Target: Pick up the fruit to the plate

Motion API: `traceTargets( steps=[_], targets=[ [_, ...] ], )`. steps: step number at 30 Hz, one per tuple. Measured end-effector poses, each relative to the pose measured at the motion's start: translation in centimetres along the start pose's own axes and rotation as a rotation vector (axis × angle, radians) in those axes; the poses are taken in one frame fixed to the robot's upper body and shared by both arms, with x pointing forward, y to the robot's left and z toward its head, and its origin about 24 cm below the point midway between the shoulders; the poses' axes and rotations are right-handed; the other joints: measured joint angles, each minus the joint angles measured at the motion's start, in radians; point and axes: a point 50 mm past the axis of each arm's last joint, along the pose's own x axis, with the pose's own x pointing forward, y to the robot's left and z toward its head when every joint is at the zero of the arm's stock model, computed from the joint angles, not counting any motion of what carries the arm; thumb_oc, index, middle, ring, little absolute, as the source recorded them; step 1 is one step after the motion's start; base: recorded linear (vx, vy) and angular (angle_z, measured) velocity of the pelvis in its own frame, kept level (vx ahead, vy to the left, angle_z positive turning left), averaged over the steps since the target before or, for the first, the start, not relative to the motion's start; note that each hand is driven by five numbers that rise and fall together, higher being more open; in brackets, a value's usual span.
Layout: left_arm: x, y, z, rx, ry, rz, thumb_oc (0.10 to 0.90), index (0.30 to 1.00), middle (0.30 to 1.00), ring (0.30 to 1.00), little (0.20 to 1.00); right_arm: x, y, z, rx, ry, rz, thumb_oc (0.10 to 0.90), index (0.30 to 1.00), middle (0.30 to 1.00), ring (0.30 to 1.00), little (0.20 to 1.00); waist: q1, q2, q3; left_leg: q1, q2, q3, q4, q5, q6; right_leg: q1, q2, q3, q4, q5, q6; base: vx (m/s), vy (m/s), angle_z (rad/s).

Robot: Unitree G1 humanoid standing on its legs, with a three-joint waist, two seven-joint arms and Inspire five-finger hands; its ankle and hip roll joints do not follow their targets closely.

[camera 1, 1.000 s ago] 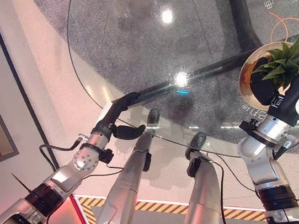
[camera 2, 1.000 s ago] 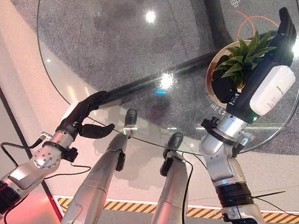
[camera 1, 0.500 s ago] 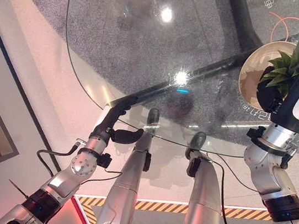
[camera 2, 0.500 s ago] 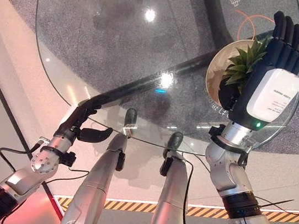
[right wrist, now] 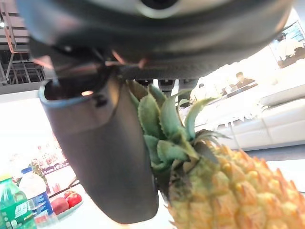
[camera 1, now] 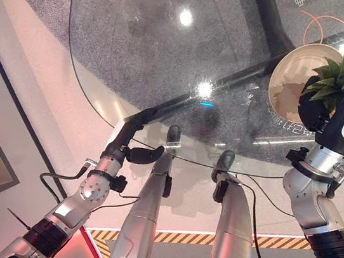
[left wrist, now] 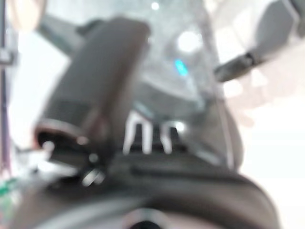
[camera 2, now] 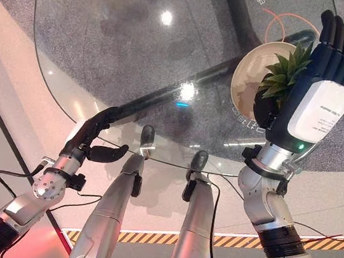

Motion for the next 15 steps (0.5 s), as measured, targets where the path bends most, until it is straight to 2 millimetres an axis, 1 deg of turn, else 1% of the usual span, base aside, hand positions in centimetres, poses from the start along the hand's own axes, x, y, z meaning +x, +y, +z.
traceTargets(
  steps=[5,11,15],
  targets=[
    [0.0,0.0,0.0,0.005,-0.002,0.000,0.800,0.900,0.900,0.900,0.900,0.1,0.0,0.3,0.021,-0.012,-0.005,0.800,0.900,0.900,0.900,0.900,0.001,0.000,0.000,0.001,-0.001,0.001,0.002,0.000,0.000,0.005,-0.001,0.000,-0.003,0.003,0.004,0.00,0.000,0.00],
    [-0.3,-0.1,-0.4,0.004,0.011,-0.001,0.800,0.900,0.900,0.900,0.900,0.1,-0.1,1.0,0.158,-0.022,-0.005,0.800,0.900,0.900,0.900,0.900,-0.001,0.000,0.000,0.003,0.000,0.001,0.002,0.000,0.000,0.006,0.000,0.000,-0.001,0.005,0.004,0.00,0.000,0.00],
    [-0.5,-0.3,-0.7,-0.001,0.024,-0.002,0.800,0.900,0.900,0.900,0.900,0.1,-0.2,1.2,0.194,-0.040,-0.007,0.800,0.900,0.900,0.900,0.900,0.000,0.000,0.000,0.003,-0.001,0.001,0.005,0.000,0.000,0.006,0.000,0.001,0.000,0.005,0.004,0.00,0.000,0.00]
  ],
)
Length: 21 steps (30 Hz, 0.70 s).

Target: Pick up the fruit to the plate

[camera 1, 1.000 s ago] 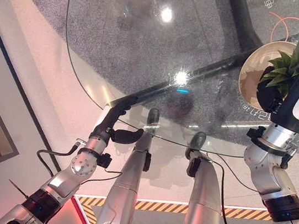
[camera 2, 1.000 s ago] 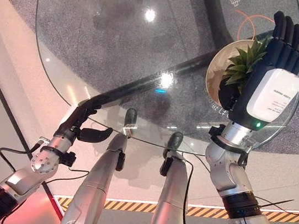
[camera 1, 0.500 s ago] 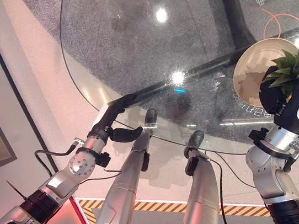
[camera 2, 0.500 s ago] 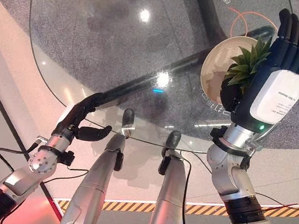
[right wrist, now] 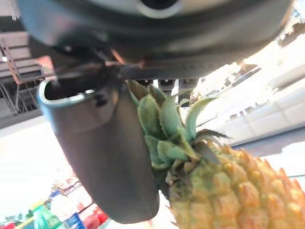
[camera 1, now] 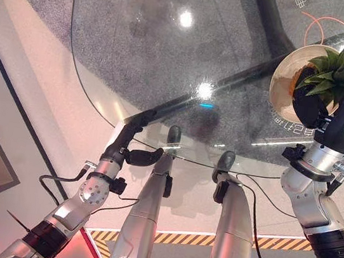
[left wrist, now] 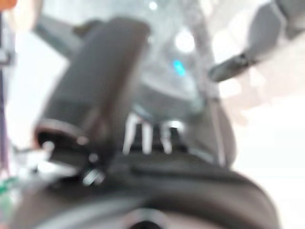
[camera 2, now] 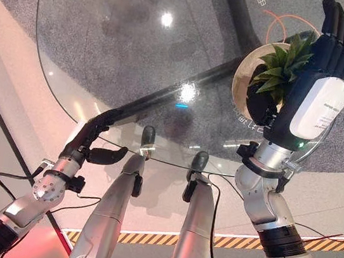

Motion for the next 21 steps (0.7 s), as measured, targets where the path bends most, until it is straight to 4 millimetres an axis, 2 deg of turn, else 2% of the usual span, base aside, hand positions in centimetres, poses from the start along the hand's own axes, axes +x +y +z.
traceTargets(
  steps=[5,11,17,21],
  targets=[
    [0.0,0.0,-0.1,-0.001,0.004,0.002,0.800,0.900,0.900,0.900,0.900,-0.1,0.2,-0.1,0.057,0.045,0.002,0.800,0.900,0.900,0.900,0.900,0.001,0.000,0.000,0.000,-0.001,0.000,0.008,0.000,0.000,0.001,-0.001,0.000,0.007,0.000,0.000,0.00,0.000,0.00],
    [0.1,-0.2,-0.3,0.002,0.009,-0.007,0.800,0.900,0.900,0.900,0.900,-1.1,1.9,-2.8,0.105,0.236,0.065,0.800,0.900,0.900,0.900,0.900,0.005,0.001,-0.001,0.000,-0.001,-0.006,0.009,-0.006,-0.001,0.001,-0.001,-0.003,0.012,0.000,-0.001,0.00,0.000,0.00],
    [0.5,-0.6,0.1,0.006,-0.006,-0.020,0.800,0.900,0.900,0.900,0.900,-0.2,2.3,-2.3,0.236,0.284,0.046,0.800,0.900,0.900,0.900,0.900,0.005,0.001,-0.001,0.000,-0.001,-0.006,0.008,-0.004,-0.005,0.001,-0.002,-0.003,0.010,0.000,-0.001,0.00,0.000,0.00],
    [0.9,-0.7,0.6,0.003,-0.025,-0.017,0.800,0.900,0.900,0.900,0.900,0.2,2.6,-1.9,0.253,0.285,0.046,0.800,0.900,0.900,0.900,0.900,0.006,0.001,-0.001,0.000,-0.001,-0.005,0.008,-0.001,-0.001,0.001,-0.002,-0.003,0.010,0.000,-0.002,0.00,0.000,0.00]
  ],
)
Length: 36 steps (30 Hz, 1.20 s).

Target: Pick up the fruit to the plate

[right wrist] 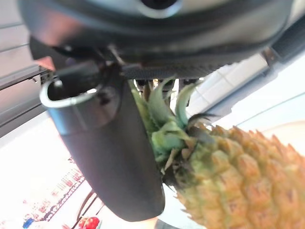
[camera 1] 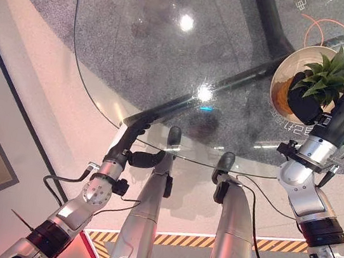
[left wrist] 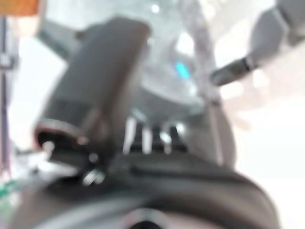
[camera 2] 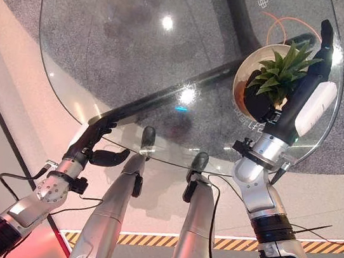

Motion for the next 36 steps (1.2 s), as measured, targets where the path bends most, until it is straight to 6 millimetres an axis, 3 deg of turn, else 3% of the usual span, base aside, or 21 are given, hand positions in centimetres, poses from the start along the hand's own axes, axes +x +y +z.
traceTargets(
  steps=[3,7,17,20,23,30,32,36],
  targets=[
    [0.0,0.0,0.0,0.000,-0.001,0.007,0.800,0.900,0.900,0.900,0.900,0.1,0.1,0.1,0.031,0.017,0.011,0.800,0.900,0.900,0.900,0.900,0.000,0.000,0.000,0.000,0.000,0.000,0.000,0.000,0.000,0.000,0.000,0.000,0.000,0.000,0.000,0.00,0.000,0.00],
    [-0.1,0.1,-0.5,0.005,0.021,0.012,0.800,0.900,0.900,0.900,0.900,-0.9,0.0,0.1,0.254,0.149,-0.027,0.800,0.900,0.900,0.900,0.900,-0.004,0.000,0.000,0.006,0.001,0.000,0.001,-0.003,-0.004,0.004,0.001,0.000,0.003,-0.001,-0.001,0.00,0.000,0.00],
    [-0.4,-0.1,-0.9,-0.008,0.036,0.016,0.800,0.900,0.900,0.900,0.900,-1.8,0.1,0.7,0.260,0.121,0.049,0.800,0.900,0.900,0.900,0.900,-0.004,0.000,0.000,0.044,0.003,0.003,-0.015,-0.004,-0.003,0.035,0.003,0.003,-0.003,0.000,-0.003,0.00,0.000,0.00],
    [-1.1,-0.1,-1.8,-0.011,0.069,0.017,0.800,0.900,0.900,0.900,0.900,-2.1,-0.2,2.9,0.327,0.047,0.106,0.800,0.900,0.900,0.900,0.900,-0.011,-0.001,0.001,0.084,0.007,0.006,-0.014,-0.005,-0.001,0.083,0.009,0.003,-0.021,0.001,-0.003,0.01,-0.001,-0.03],
    [-1.4,-0.1,-2.4,-0.019,0.082,0.023,0.800,0.900,0.900,0.900,0.900,-1.9,-0.3,3.6,0.315,-0.012,0.144,0.800,0.900,0.900,0.900,0.900,-0.011,-0.002,0.001,0.157,0.009,0.010,-0.016,-0.014,0.001,0.164,0.012,0.004,-0.044,0.000,0.000,0.03,-0.028,-0.04],
    [-1.3,1.0,-2.1,-0.035,0.051,0.059,0.800,0.900,0.900,0.900,0.900,-1.3,-0.8,3.8,0.283,-0.062,0.169,0.800,0.900,0.900,0.900,0.900,-0.003,-0.020,-0.002,0.247,0.018,0.013,-0.032,-0.032,0.004,0.255,0.021,0.003,-0.074,-0.006,0.003,0.02,-0.016,-0.02],
    [-1.6,0.8,-3.0,-0.034,0.093,0.042,0.800,0.900,0.900,0.900,0.900,-1.4,-0.8,2.2,0.216,-0.010,0.204,0.800,0.900,0.900,0.900,0.900,-0.004,-0.028,-0.002,0.303,0.022,0.013,-0.037,-0.040,0.005,0.323,0.026,-0.001,-0.101,-0.002,0.011,0.00,0.000,0.00],
    [-2.3,0.6,-3.8,-0.037,0.125,0.035,0.800,0.900,0.900,0.900,0.900,-0.9,-1.5,2.4,0.209,-0.035,0.186,0.800,0.900,0.900,0.900,0.900,-0.005,-0.033,-0.002,0.333,0.020,0.016,-0.049,-0.038,0.007,0.357,0.027,-0.001,-0.117,0.002,0.012,0.01,-0.002,-0.01]
  ],
)
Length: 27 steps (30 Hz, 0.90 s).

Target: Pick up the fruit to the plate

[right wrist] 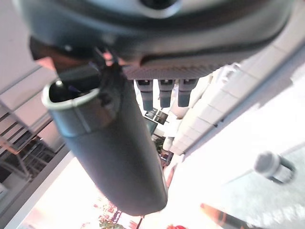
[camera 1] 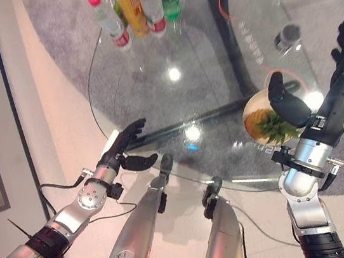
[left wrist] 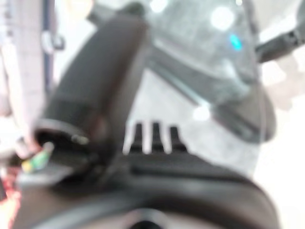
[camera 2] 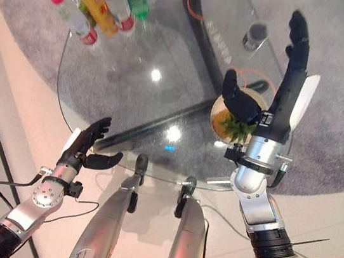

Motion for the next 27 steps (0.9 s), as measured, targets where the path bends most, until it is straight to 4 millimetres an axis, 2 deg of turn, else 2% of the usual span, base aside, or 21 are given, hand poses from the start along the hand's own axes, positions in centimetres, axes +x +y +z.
traceTargets(
  steps=[4,10,14,20,27],
  targets=[
    [-0.1,-0.1,-0.3,-0.001,0.013,-0.007,0.800,0.900,0.900,0.900,0.900,0.1,0.0,0.0,-0.010,0.002,0.001,0.800,0.900,0.900,0.900,0.900,0.007,-0.004,0.002,0.010,-0.003,0.000,0.002,0.001,0.000,0.014,-0.002,-0.003,-0.003,0.000,0.002,0.00,0.000,0.00],
    [-0.1,-0.2,-0.4,-0.003,0.019,-0.011,0.800,0.900,0.900,0.900,0.900,-0.1,0.0,-0.3,-0.066,0.013,0.015,0.800,0.900,0.900,0.900,0.900,0.028,-0.005,0.002,0.085,-0.002,0.000,-0.017,-0.002,-0.004,0.084,-0.001,-0.005,-0.016,-0.007,0.005,0.00,0.000,0.01],
    [-0.8,-0.2,-1.1,-0.009,0.047,-0.015,0.800,0.900,0.900,0.900,0.900,0.0,-0.1,0.3,-0.080,-0.019,0.065,0.800,0.900,0.900,0.900,0.900,0.028,-0.005,0.001,0.122,0.002,0.002,-0.034,-0.006,-0.001,0.121,0.003,-0.005,-0.033,-0.006,0.000,0.00,0.000,0.00],
    [-1.9,-0.7,-2.8,-0.024,0.119,-0.035,0.800,0.900,0.900,0.900,0.900,-1.9,0.5,0.4,-0.047,0.020,0.231,0.800,0.900,0.900,0.900,0.900,0.029,-0.007,0.001,0.242,0.000,0.005,-0.082,-0.002,0.005,0.251,0.005,-0.012,-0.102,0.006,0.013,0.01,-0.013,0.00],
    [-2.7,-1.5,-4.8,-0.088,0.217,-0.016,0.800,0.900,0.900,0.900,0.900,-3.9,2.0,1.3,0.137,0.095,0.465,0.800,0.900,0.900,0.900,0.900,0.027,-0.025,-0.011,0.366,0.005,0.001,-0.160,0.001,-0.001,0.380,0.011,-0.026,-0.192,0.010,0.023,0.05,-0.032,0.01]
  ],
)
